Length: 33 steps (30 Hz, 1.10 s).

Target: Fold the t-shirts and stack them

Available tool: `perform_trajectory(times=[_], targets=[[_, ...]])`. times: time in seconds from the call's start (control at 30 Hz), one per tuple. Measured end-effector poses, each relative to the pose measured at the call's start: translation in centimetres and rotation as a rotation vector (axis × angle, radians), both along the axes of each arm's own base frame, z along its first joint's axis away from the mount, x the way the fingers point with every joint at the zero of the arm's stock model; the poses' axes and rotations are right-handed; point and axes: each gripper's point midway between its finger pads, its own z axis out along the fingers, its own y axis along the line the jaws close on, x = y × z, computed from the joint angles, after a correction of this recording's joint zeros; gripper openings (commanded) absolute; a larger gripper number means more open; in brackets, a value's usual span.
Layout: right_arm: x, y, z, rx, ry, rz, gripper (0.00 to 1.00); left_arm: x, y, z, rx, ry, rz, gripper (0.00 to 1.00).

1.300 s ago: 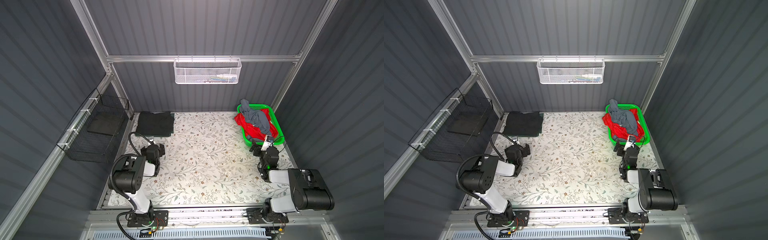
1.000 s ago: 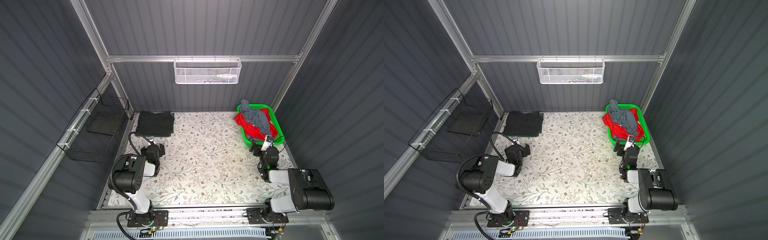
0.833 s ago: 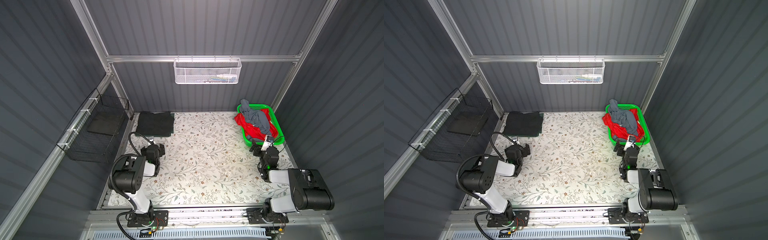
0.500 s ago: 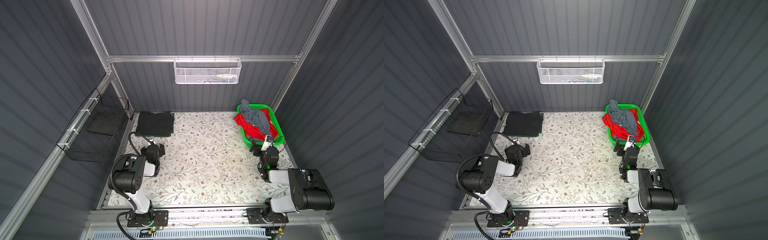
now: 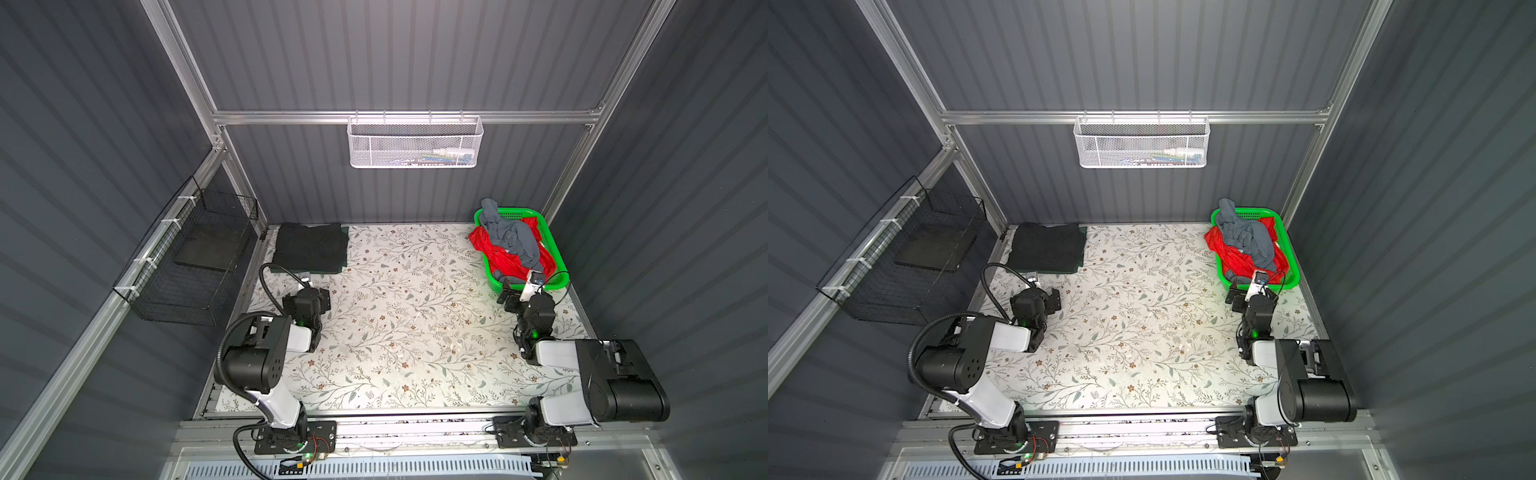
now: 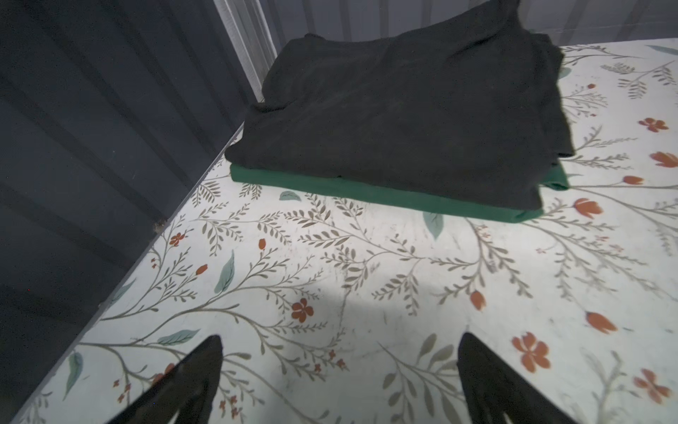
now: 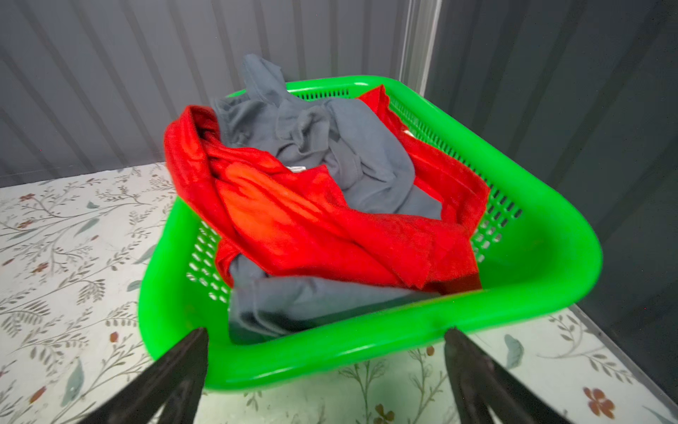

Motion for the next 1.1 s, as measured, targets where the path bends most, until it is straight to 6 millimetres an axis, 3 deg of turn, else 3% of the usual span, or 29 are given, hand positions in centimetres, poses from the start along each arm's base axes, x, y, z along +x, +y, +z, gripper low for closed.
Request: perform_trajectory(times=[0.07,0.13,0.3,0.4,0.53,0.6,0.7,0.9,1.03,1.1], targets=[[0.0,0.9,1.2,-0.019,0.015,0.012,0.99,0.7,-3.1,3.0,0.000,-0.034,-0.086,1.00],[1.1,1.6,3.9,-0.003,0.026,0.018,0.99,1.4,-6.3,7.0,-0.043,-0.095,-0.184,1.00],[3.8,1.8,14.4,0.117,-0.048,-0.007,0.99,3.5,-13.3,17.0,-0.189,-0.223,-0.343,1.00],[4.6,2.0,16.3,0.192,-0.012,0.001,0.99,4.0,-18.6,20.1,-0.255,-0.209,-0.454,1.00],[7.2,2.3,14.2,0.229,0.159,0.014,0.99,3.8,-26.1,20.9,-0.335,-0.114,-0.592,1.00],[8.9,2.4,11.8,0.242,0.278,0.022,0.99,3.1,-29.3,19.8,-0.376,-0.048,-0.642,1.00],[10.3,2.1,8.0,0.246,0.418,0.012,0.99,1.2,-32.3,17.0,-0.405,0.053,-0.688,1.00],[12.2,2.2,2.4,0.220,0.646,0.042,0.88,-0.4,-34.9,12.0,-0.405,0.216,-0.686,1.00],[12.6,3.5,-0.1,0.246,0.730,0.107,0.89,-0.4,-35.3,11.4,-0.414,0.247,-0.670,1.00],[12.4,3.8,-1.0,0.253,0.758,0.119,0.83,-0.4,-35.3,11.6,-0.425,0.249,-0.665,1.00]])
